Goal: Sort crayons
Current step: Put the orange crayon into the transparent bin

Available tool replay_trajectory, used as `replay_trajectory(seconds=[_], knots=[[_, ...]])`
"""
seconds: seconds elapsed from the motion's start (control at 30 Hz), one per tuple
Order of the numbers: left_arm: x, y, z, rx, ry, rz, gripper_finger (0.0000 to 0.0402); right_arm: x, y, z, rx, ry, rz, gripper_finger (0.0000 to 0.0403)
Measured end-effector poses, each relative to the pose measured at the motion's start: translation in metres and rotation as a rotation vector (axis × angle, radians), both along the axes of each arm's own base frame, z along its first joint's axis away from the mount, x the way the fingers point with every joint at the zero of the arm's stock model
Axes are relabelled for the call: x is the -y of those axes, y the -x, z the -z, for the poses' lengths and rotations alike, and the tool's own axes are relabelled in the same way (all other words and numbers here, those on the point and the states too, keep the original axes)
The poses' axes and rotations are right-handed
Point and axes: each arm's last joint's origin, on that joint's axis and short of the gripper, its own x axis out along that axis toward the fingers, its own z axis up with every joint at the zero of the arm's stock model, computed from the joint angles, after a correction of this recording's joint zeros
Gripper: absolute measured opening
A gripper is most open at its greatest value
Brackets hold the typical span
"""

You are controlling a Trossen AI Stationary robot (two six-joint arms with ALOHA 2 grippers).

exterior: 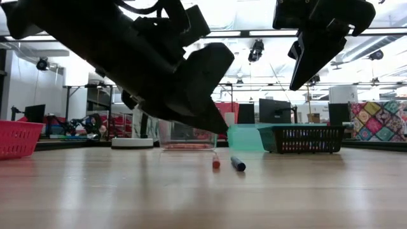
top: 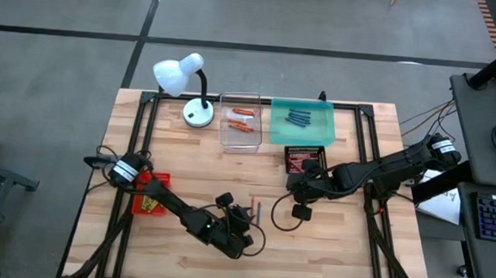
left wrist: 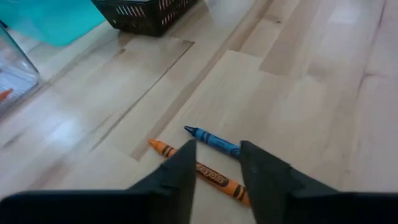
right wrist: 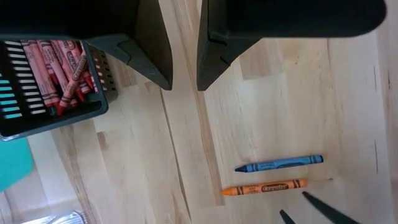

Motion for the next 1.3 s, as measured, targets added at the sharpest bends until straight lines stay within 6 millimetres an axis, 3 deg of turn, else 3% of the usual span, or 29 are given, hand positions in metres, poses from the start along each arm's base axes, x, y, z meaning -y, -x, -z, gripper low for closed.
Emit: replay_trajectory(seconds=[0.27,0.5,0.87,1.3], knots=[[0.003,-0.005,0.026,0.038,0.015,-0.037,0.0197,0.0,0.0,0.0,0.0,0.002,-0.004,0.0064],[0.001,-0.003,0.034,0.057,0.001,-0.093,0.0204,0.0,0.0,0.0,0.0,0.002,-0.004,0.0063],[-0.001,0.0,0.036,0.029,0.046,-0.123,0.0153,0.0,-0.001,-0.001,0.017,-0.003,-0.003,0.0063],[-0.003,0.004,0.038,0.011,0.074,-0.148,0.0006,0.0,-0.002,-0.001,0.018,-0.004,-0.003,0.0063]])
